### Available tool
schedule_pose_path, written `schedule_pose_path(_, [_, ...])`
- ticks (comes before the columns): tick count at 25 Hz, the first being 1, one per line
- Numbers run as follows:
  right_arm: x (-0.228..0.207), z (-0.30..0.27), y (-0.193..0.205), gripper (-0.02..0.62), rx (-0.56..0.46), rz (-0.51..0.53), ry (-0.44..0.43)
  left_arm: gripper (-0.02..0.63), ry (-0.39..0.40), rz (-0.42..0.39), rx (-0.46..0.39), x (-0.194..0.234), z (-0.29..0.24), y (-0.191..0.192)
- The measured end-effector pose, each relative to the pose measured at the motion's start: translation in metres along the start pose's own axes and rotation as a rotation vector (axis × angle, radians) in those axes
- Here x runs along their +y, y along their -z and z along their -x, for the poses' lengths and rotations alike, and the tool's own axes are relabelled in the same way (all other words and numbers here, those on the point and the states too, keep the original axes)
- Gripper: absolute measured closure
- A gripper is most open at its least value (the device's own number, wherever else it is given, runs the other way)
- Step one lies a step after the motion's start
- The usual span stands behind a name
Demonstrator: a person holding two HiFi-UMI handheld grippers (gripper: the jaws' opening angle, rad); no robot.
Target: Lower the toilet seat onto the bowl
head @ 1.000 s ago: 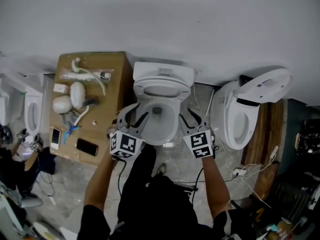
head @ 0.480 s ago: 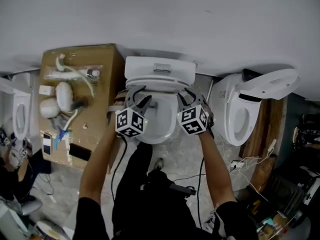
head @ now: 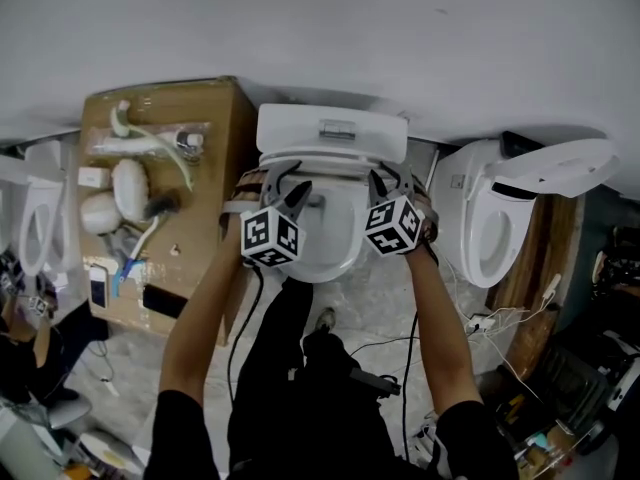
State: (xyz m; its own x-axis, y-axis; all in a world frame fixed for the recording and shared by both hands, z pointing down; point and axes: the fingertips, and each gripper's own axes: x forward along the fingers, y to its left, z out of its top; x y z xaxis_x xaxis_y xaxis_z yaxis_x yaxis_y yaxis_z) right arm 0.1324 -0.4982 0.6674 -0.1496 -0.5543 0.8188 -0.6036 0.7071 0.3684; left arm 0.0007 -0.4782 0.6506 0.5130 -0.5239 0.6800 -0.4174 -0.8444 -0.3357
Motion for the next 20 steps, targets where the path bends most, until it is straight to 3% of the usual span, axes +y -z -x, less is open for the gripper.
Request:
schedule_pose_path(6, [0.013, 0.013, 0.008, 0.529, 0.0, 0.071, -0.048, 0.403, -0.019, -0.05, 0.02, -0.009, 0.003, 0.004])
schedule_pose_path(12, [0.047, 0.036, 0.025, 0.528, -0.003, 0.125, -0.109, 0.406, -0.01, -0.083, 0.044, -0.031, 0.009, 0.018])
schedule_pose_path(17, [0.08, 0.054, 0.043, 0.525, -0.015, 0.15, -0.16, 0.495, 0.068, -0.086, 0.076, -0.067, 0.022, 0.03])
schedule_pose_path(20, [0.099, 0.063, 0.055, 0.52, -0.011, 0.182, -0.208, 0.526, 0.114, -0.153, 0.105, -0.093, 0.032, 0.038])
